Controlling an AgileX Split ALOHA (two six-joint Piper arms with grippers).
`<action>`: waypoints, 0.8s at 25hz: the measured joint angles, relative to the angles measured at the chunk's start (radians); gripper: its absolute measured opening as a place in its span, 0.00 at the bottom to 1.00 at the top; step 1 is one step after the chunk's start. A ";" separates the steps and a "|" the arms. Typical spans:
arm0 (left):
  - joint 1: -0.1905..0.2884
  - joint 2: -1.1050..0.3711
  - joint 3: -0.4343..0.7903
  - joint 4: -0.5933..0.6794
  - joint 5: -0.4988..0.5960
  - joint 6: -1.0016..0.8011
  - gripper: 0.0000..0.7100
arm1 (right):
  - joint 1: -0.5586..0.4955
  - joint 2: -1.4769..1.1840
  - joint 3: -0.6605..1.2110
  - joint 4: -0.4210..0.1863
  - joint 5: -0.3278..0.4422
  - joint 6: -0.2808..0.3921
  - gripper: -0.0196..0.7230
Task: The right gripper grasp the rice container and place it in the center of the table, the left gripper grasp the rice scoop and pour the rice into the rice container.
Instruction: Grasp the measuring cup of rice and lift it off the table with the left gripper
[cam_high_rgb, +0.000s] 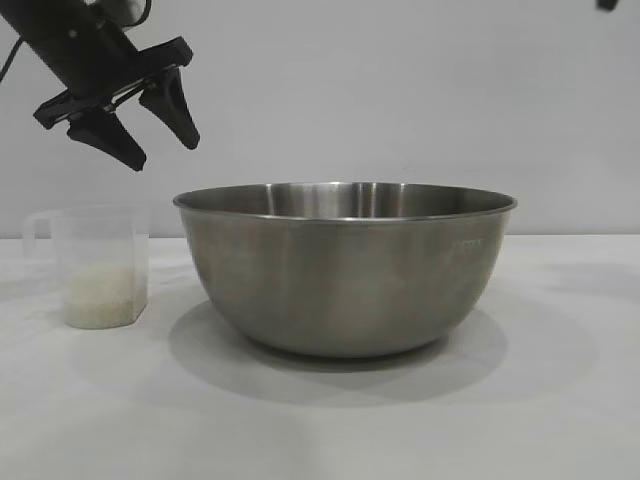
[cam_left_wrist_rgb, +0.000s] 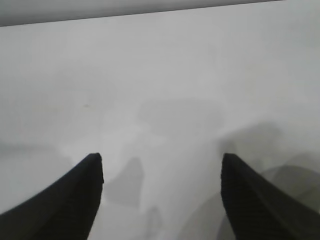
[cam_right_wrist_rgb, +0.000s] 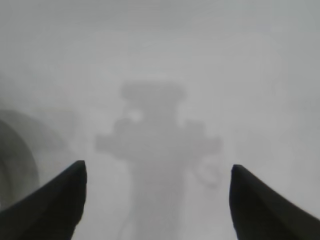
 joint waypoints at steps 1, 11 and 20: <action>0.000 0.000 0.000 0.000 0.000 0.000 0.62 | -0.013 -0.046 0.043 0.000 0.002 0.000 0.74; 0.000 0.000 0.000 0.026 0.000 0.000 0.62 | -0.026 -0.504 0.421 0.019 0.010 0.002 0.74; 0.000 0.000 0.000 0.026 0.000 0.000 0.62 | -0.026 -0.989 0.786 0.026 0.020 0.004 0.74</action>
